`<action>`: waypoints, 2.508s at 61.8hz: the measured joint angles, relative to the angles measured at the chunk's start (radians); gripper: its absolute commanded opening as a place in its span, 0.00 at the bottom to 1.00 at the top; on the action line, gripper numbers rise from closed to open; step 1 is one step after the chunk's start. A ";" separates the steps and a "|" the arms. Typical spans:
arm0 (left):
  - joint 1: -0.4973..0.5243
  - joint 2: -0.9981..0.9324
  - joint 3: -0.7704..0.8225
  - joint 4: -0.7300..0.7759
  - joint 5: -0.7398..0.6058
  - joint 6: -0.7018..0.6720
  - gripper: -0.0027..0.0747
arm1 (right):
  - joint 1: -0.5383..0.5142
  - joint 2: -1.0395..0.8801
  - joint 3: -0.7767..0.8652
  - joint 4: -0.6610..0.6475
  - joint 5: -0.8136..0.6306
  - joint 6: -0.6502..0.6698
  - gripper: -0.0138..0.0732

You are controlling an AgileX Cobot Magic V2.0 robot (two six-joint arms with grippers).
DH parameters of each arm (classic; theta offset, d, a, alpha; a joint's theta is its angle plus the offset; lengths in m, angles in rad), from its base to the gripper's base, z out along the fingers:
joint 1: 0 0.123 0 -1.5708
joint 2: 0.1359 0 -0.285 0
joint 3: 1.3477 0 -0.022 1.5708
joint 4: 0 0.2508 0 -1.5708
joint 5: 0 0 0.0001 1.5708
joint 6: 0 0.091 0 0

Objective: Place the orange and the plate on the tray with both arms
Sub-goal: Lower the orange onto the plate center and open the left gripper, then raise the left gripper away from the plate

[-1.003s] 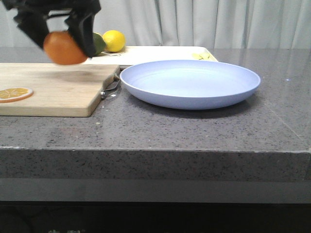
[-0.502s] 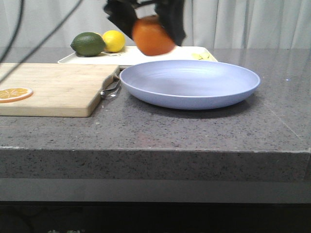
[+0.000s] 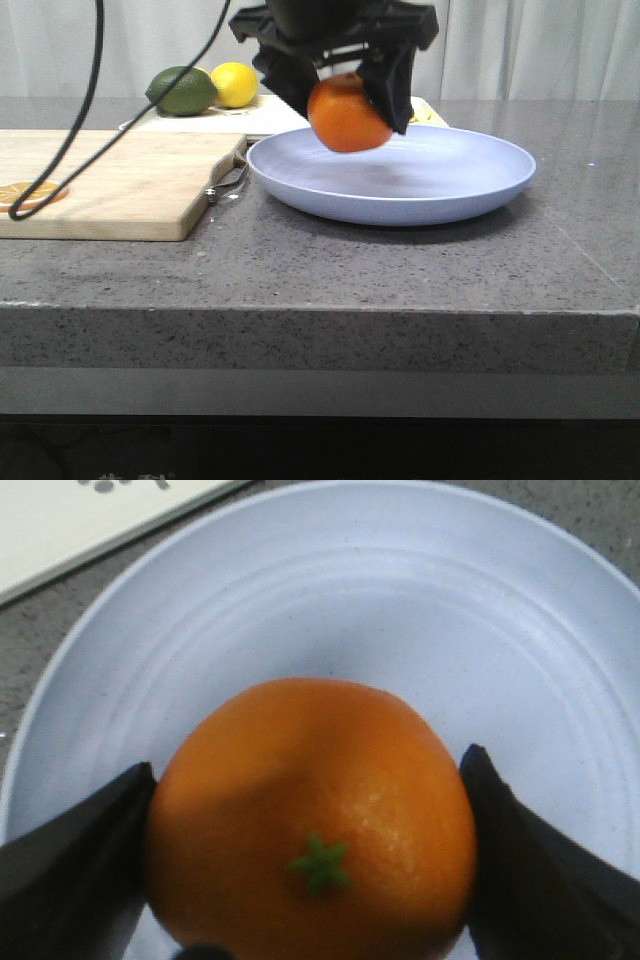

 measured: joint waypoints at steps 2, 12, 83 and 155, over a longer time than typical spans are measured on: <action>0.000 0.010 0.000 -0.005 0.000 0.000 0.66 | 0.000 0.000 0.000 0.000 0.000 0.000 0.90; 0.000 0.032 0.000 -0.013 -0.002 0.000 0.75 | 0.000 0.000 0.000 0.000 0.001 0.000 0.90; 0.000 0.032 -0.249 0.009 0.291 0.002 0.01 | 0.000 0.000 0.000 0.000 0.004 0.000 0.90; 0.424 -0.630 0.498 0.128 0.289 -0.057 0.01 | 0.000 0.000 0.000 0.000 0.013 0.000 0.90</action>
